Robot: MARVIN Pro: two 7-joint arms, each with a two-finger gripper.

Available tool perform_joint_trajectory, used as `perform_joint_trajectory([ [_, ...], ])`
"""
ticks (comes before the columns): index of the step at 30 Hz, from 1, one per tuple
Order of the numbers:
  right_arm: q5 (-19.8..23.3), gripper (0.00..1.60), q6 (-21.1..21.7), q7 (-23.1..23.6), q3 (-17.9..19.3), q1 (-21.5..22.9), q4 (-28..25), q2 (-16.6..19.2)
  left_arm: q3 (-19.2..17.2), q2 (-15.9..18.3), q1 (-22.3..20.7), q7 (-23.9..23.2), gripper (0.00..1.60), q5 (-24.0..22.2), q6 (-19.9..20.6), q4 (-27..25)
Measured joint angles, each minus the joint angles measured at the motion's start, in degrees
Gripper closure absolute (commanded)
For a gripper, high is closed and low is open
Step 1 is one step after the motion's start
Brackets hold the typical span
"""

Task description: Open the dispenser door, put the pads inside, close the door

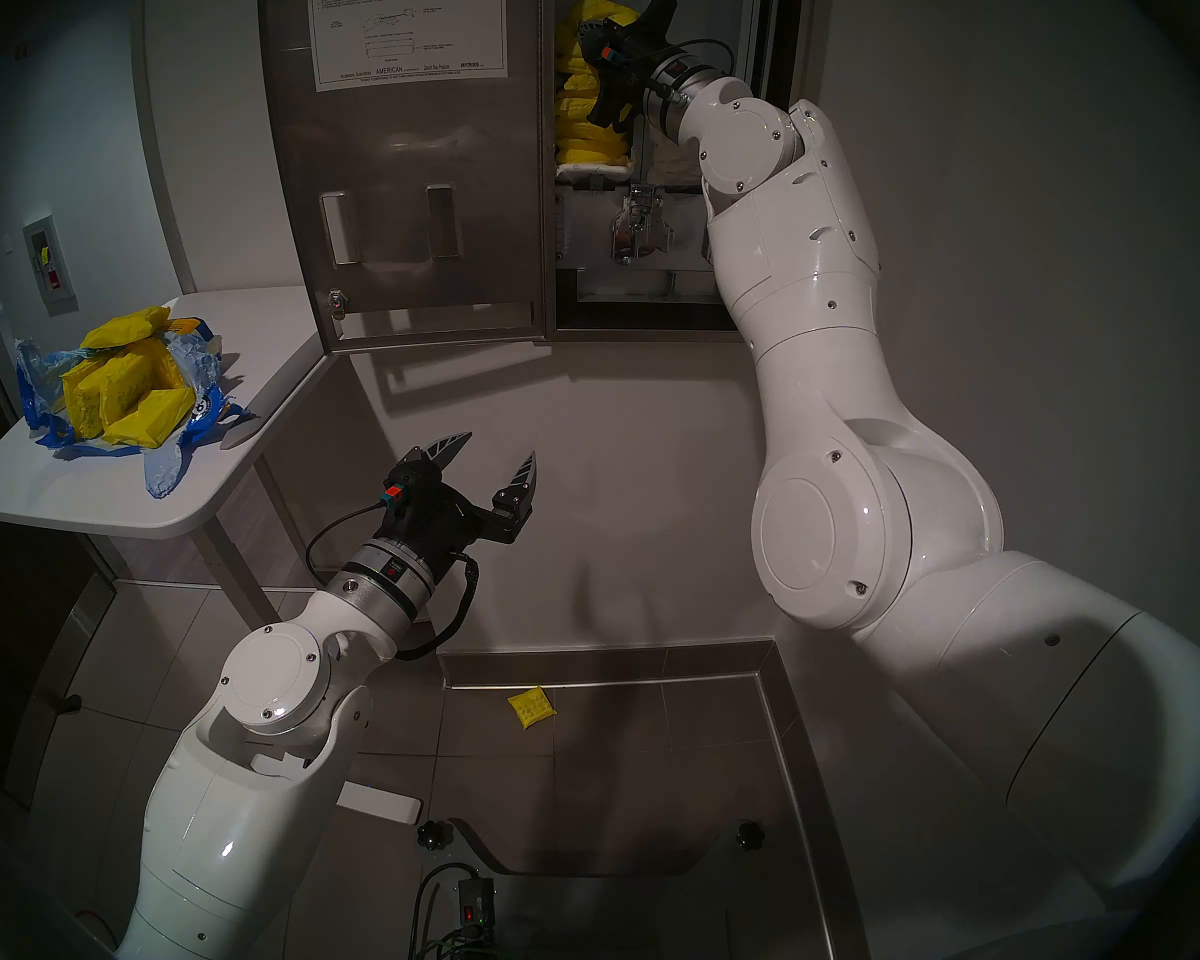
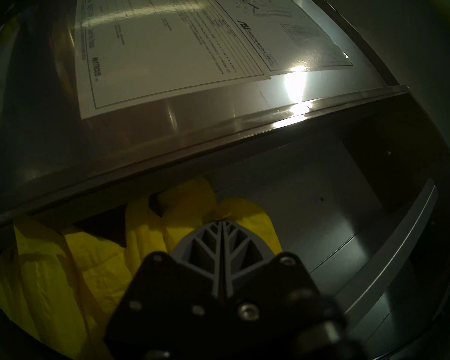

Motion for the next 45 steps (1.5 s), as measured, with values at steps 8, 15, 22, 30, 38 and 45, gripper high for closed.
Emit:
perform_joint_trajectory([
  [8,-0.6,1.31,-0.7,-0.8,0.4,0.3,-0.2,0.1,-0.1,-0.1,0.0,-0.1,0.00,0.1,0.0,0.0],
  [15,-0.1,0.96,-0.7,0.2,1.2,-0.5,-3.2,-0.4,-0.1,-0.3,0.0,-0.2,0.00,0.1,0.1,0.0],
  [22,0.6,0.93,0.0,2.9,1.8,-1.7,-6.7,-1.0,-0.2,-0.3,0.0,-0.3,0.00,0.2,0.1,0.0],
  [30,1.7,0.84,1.3,7.6,2.6,-3.8,-11.9,-2.1,-0.3,-0.5,0.0,-0.4,0.00,0.3,0.1,0.0],
  [38,2.4,0.80,2.7,11.4,2.9,-5.9,-16.2,-3.3,-0.3,-0.6,0.0,-0.5,0.00,0.3,0.2,0.0],
  [45,2.8,0.75,3.5,13.2,3.0,-6.9,-18.2,-3.9,-0.4,-0.7,0.0,-0.6,0.00,0.4,0.2,0.0],
])
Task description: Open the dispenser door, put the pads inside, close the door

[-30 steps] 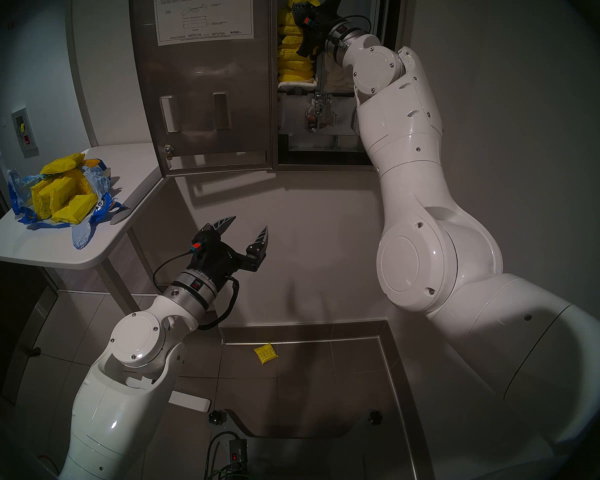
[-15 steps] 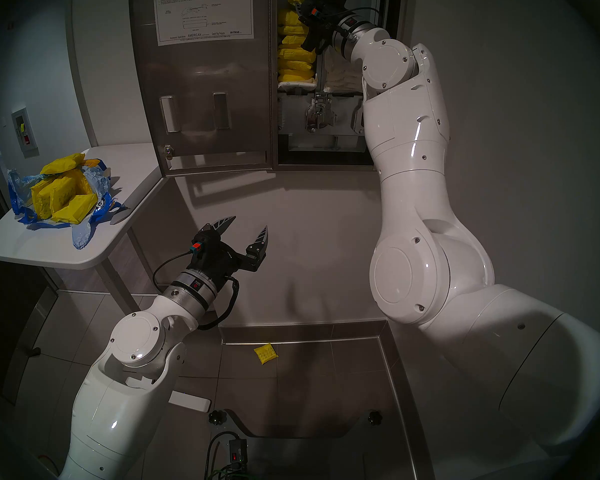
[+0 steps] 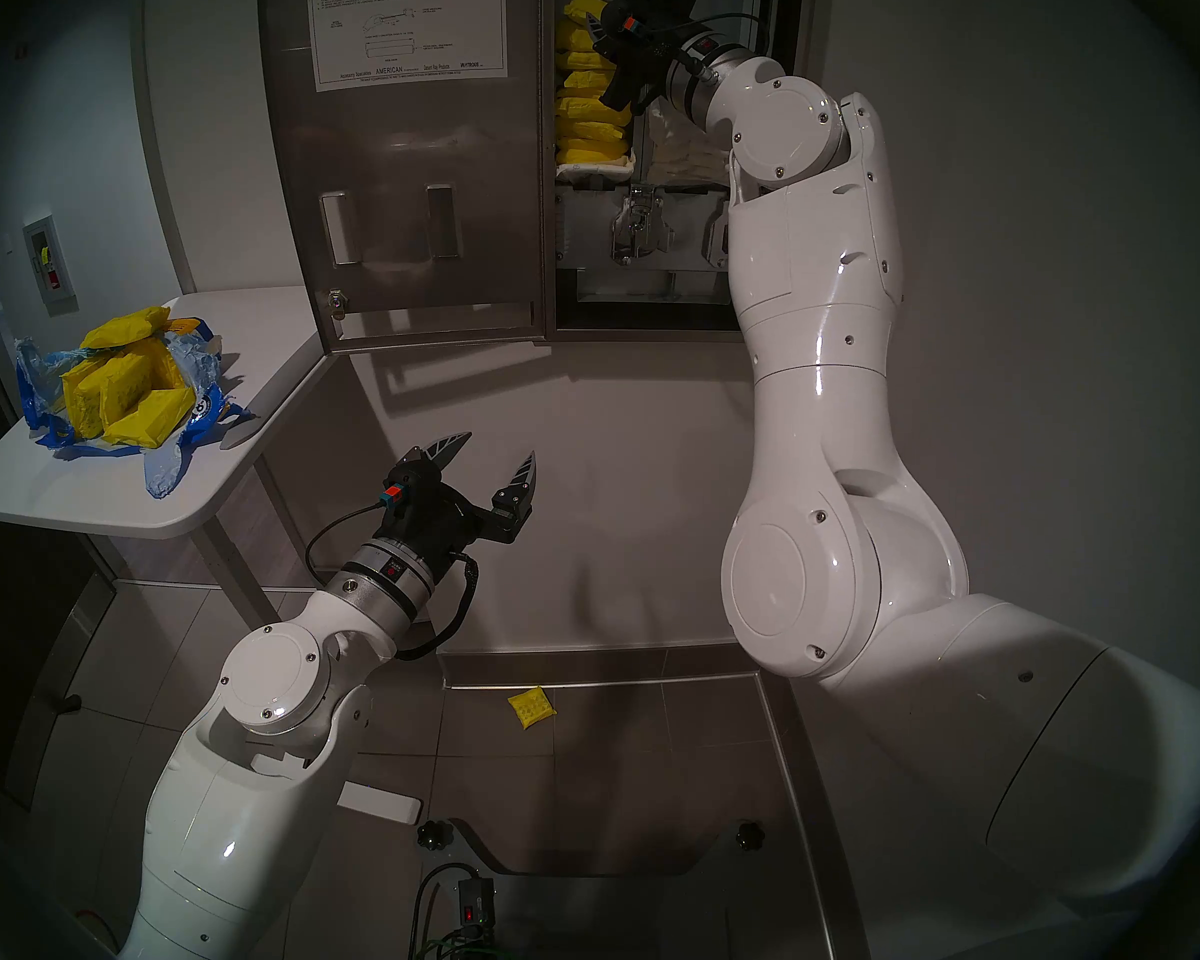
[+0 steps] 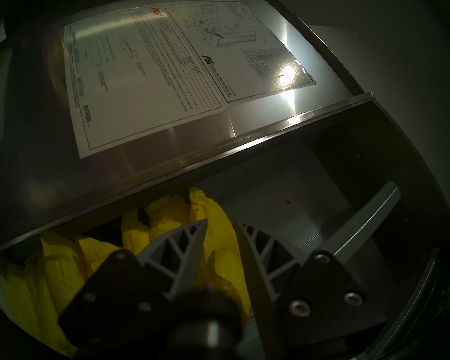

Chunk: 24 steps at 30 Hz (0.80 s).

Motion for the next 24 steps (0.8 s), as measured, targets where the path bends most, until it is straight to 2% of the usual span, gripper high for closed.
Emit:
perform_joint_trajectory([
  [4,0.2,0.66,0.6,1.1,0.1,-0.5,-1.3,-0.4,0.0,-0.1,0.0,-0.1,0.00,0.0,0.0,0.0],
  [16,0.8,0.67,1.8,2.3,0.4,-1.3,-3.9,-1.1,-0.1,-0.2,0.0,-0.2,0.00,0.2,0.1,0.0],
  [20,1.7,0.75,2.6,3.7,0.8,-1.8,-6.0,-1.8,-0.2,-0.3,0.0,-0.3,0.00,0.2,0.1,0.0],
  [23,2.7,0.91,3.5,5.4,1.1,-2.2,-8.1,-2.6,-0.2,-0.4,0.0,-0.3,0.00,0.2,0.1,0.0],
  [24,2.8,0.91,3.6,5.7,1.2,-2.3,-8.5,-2.7,-0.2,-0.4,0.0,-0.3,0.00,0.2,0.1,0.0],
])
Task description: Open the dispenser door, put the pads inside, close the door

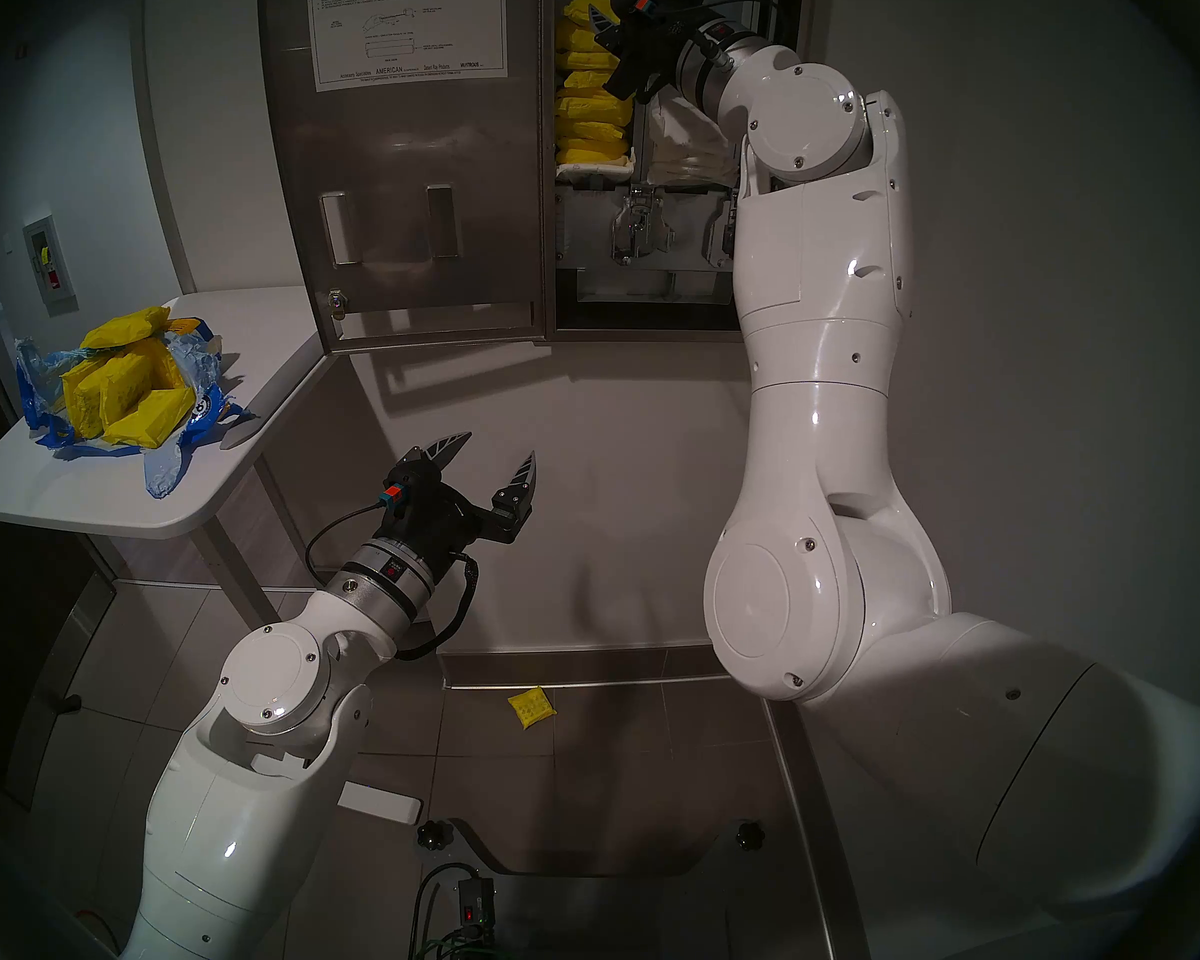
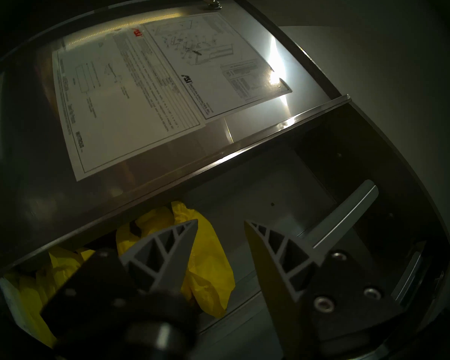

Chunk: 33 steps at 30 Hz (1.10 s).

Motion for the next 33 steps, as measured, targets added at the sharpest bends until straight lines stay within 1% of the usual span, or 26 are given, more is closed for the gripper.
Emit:
perform_joint_trajectory([
  [1,0.2,0.97,0.2,0.3,0.1,-0.1,-0.4,-0.1,0.0,0.0,0.0,0.0,0.00,0.0,0.0,0.0],
  [4,1.0,0.96,0.9,1.7,0.4,-0.4,-2.3,-0.8,0.0,-0.1,0.0,0.0,0.00,0.0,0.0,0.0],
  [6,1.6,0.98,1.5,2.7,0.7,-0.7,-3.8,-1.3,0.0,-0.1,0.0,-0.1,0.00,0.1,0.0,0.0],
  [7,1.8,1.03,1.7,2.9,0.9,-0.8,-4.3,-1.4,0.0,-0.1,0.0,-0.1,0.00,0.1,0.0,0.0],
  [8,2.1,1.32,2.0,3.3,1.1,-0.9,-5.2,-1.7,-0.1,-0.1,0.0,-0.1,0.00,0.1,0.0,0.0],
  [9,2.4,1.48,2.3,3.7,1.3,-1.1,-6.0,-2.0,-0.1,-0.1,0.0,-0.1,0.00,0.1,0.0,0.0],
  [10,2.7,1.60,2.6,3.9,1.5,-1.2,-6.9,-2.3,-0.1,-0.1,0.0,-0.2,0.00,0.1,0.1,0.0],
  [15,3.8,1.60,3.9,4.2,2.7,-1.6,-10.6,-3.5,-0.1,-0.2,0.0,-0.2,0.00,0.2,0.1,0.0],
  [23,5.0,1.60,6.1,2.7,5.6,-2.4,-16.7,-4.5,-0.2,-0.4,0.0,-0.3,0.00,0.3,0.1,0.0],
  [28,5.8,1.60,7.7,1.4,7.6,-4.6,-21.0,-4.6,-0.2,-0.4,0.0,-0.4,0.00,0.3,0.1,0.1],
  [33,6.4,1.60,9.3,1.2,8.1,-7.9,-24.8,-4.7,-0.2,-0.5,0.0,-0.5,0.00,0.4,0.2,0.1],
])
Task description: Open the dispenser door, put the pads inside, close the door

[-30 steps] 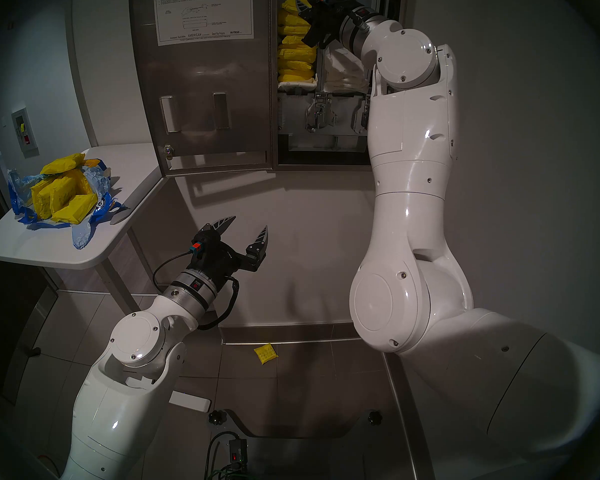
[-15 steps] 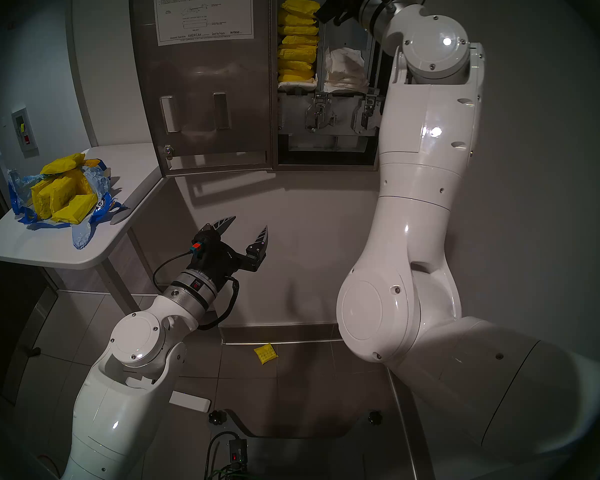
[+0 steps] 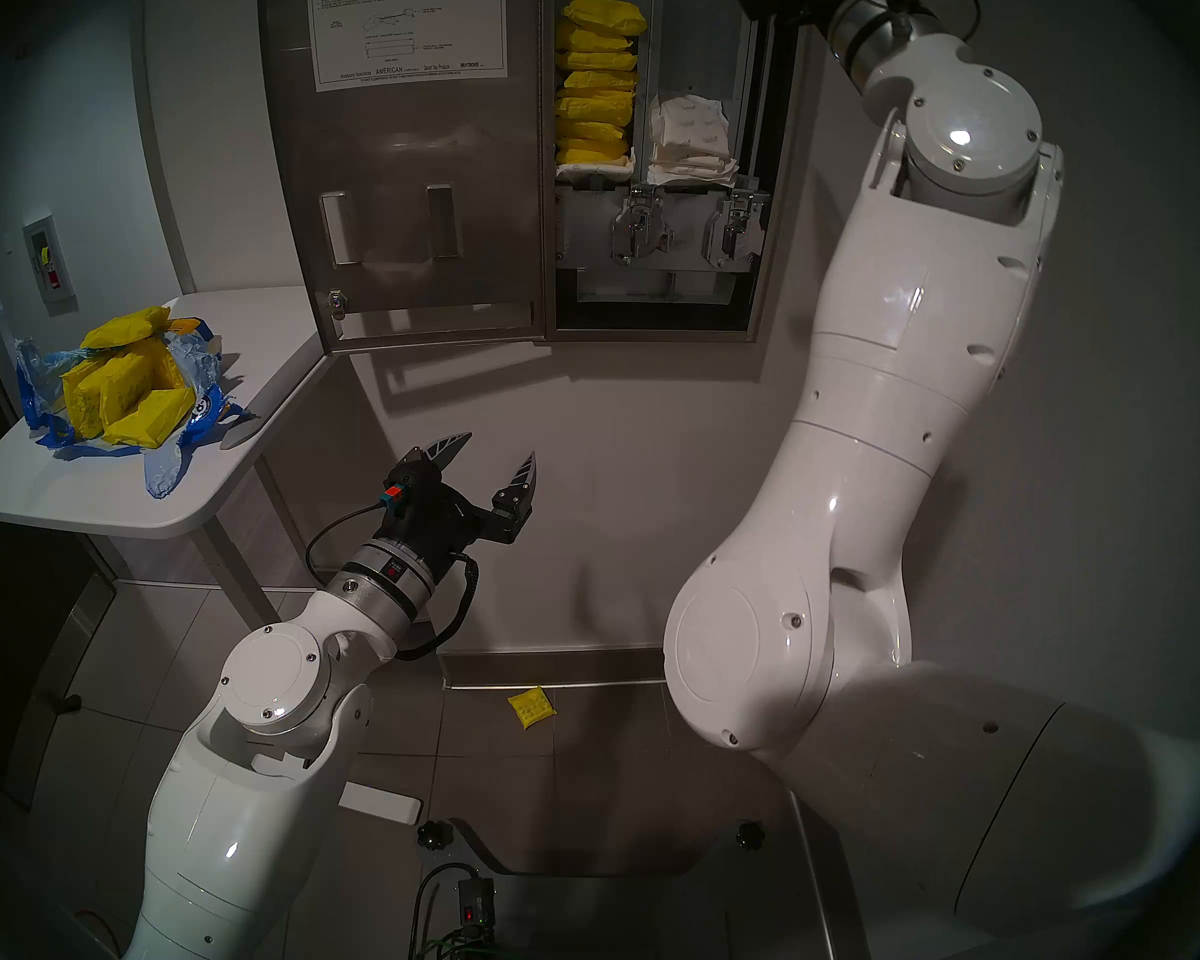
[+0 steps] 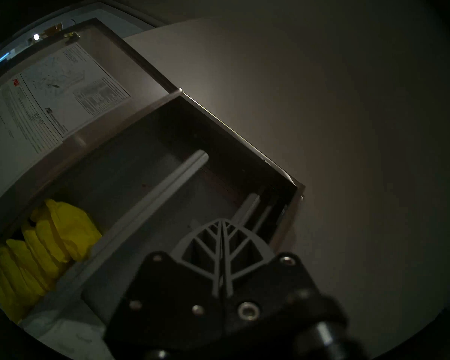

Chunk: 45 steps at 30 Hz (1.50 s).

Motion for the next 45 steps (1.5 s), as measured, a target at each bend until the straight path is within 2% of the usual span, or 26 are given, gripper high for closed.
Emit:
perform_joint_trajectory([
  [14,1.8,1.60,5.1,0.3,-1.7,-12.3,-11.4,-0.2,-0.1,-0.2,0.0,-0.2,0.00,0.2,0.1,0.1],
  [19,2.5,1.60,8.1,0.6,-2.9,-16.2,-15.2,1.1,-0.2,-0.3,0.0,-0.3,0.00,0.2,0.1,0.1],
  [20,2.9,1.51,9.5,1.1,-3.4,-17.8,-16.7,2.0,-0.2,-0.4,0.0,-0.3,0.00,0.2,0.1,0.1],
  [21,3.1,1.51,10.0,1.4,-3.5,-18.3,-17.1,2.3,-0.2,-0.4,0.0,-0.3,0.00,0.2,0.1,0.1],
  [22,3.2,1.37,10.5,1.6,-3.6,-18.8,-17.6,2.7,-0.2,-0.4,0.0,-0.3,0.00,0.3,0.1,0.1],
  [27,4.7,1.38,14.7,3.8,-5.2,-23.6,-20.3,6.1,-0.2,-0.5,0.0,-0.4,0.00,0.3,0.1,0.1],
  [29,5.2,1.20,16.1,4.4,-5.6,-25.2,-21.0,7.3,-0.2,-0.5,0.0,-0.4,0.00,0.4,0.1,0.1],
  [35,6.6,1.02,20.3,5.9,-7.1,-30.0,-23.2,11.0,-0.2,-0.6,0.0,-0.5,0.00,0.4,0.2,0.2],
  [39,7.3,0.73,22.8,6.5,-7.7,-33.0,-24.6,13.1,-0.3,-0.7,0.0,-0.5,0.00,0.5,0.2,0.2],
  [43,7.9,0.75,25.8,6.6,-8.4,-36.6,-26.4,15.4,-0.3,-0.7,0.0,-0.6,0.00,0.5,0.2,0.3],
  [45,8.0,0.68,26.8,6.6,-8.5,-37.9,-27.0,16.1,-0.3,-0.8,0.0,-0.6,0.00,0.6,0.2,0.3],
])
